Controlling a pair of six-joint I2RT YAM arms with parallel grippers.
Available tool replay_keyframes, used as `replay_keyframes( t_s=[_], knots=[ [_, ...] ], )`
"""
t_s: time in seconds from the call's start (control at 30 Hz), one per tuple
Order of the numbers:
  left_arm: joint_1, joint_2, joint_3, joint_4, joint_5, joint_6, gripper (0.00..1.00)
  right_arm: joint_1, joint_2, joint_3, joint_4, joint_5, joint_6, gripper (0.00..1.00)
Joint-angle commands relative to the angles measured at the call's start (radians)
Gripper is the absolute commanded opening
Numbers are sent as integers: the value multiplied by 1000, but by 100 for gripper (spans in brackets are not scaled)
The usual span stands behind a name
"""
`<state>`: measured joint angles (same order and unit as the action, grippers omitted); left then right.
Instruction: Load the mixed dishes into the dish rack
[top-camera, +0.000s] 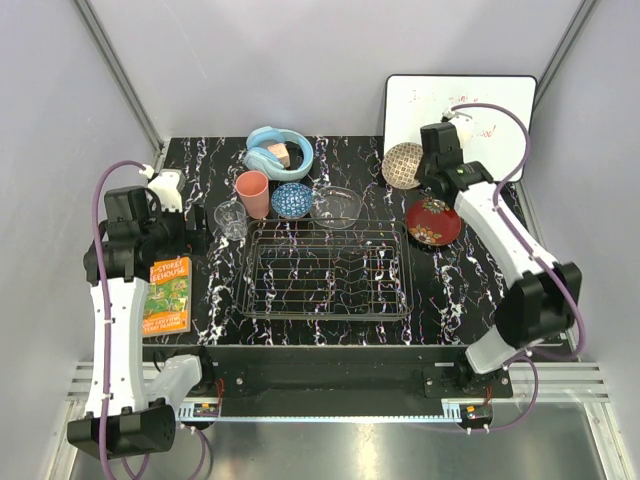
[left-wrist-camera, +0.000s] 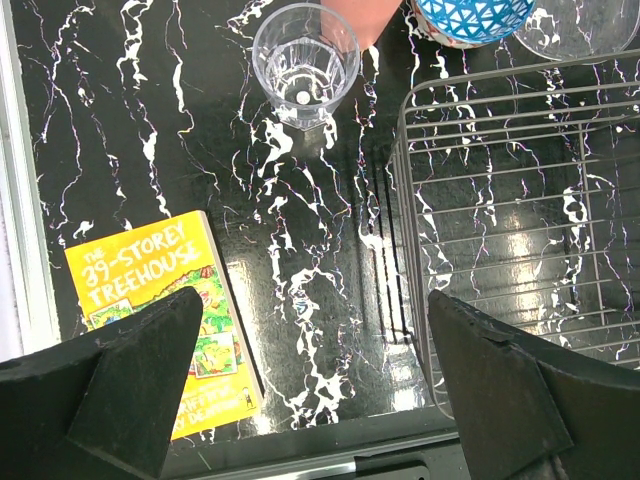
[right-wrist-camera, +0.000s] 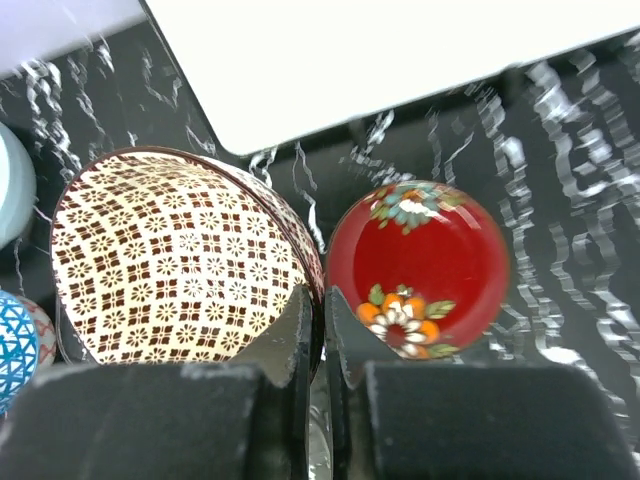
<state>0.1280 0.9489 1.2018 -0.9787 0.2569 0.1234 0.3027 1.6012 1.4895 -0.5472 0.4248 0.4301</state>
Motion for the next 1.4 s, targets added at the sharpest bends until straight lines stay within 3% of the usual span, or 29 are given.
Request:
replay_keyframes(
  t_s=[0.0, 0.03, 0.27, 0.37, 0.5, 0.63, 0.77, 1.37],
  knots=[
    [4, -30, -2, 32, -7, 9, 99, 100, -154, -43, -28, 207, -79, 0],
    [4, -30, -7, 34, -8, 12, 99, 125, -177, -57, -37, 306, -86, 0],
    [4, -36, -4, 29, -8, 7, 99, 318, -299, -181, -179, 606, -99, 0],
    [5, -36, 2, 28, -7, 4, 99, 378, -273, -198, -300, 744, -41, 0],
    [4, -33, 15, 18, -5, -4, 99, 481, -201, -189, -488, 862, 152, 0],
    [4, -39, 19, 14, -8, -1, 99, 584, -109, -150, -753, 904, 362, 0],
    [4, -38, 19, 11, -10, -2, 99, 656, 66, -48, -1055, 937, 721, 0],
    [4, -44, 7, 6, -15, 18, 99, 700, 253, -35, -1074, 904, 753, 0]
  ],
)
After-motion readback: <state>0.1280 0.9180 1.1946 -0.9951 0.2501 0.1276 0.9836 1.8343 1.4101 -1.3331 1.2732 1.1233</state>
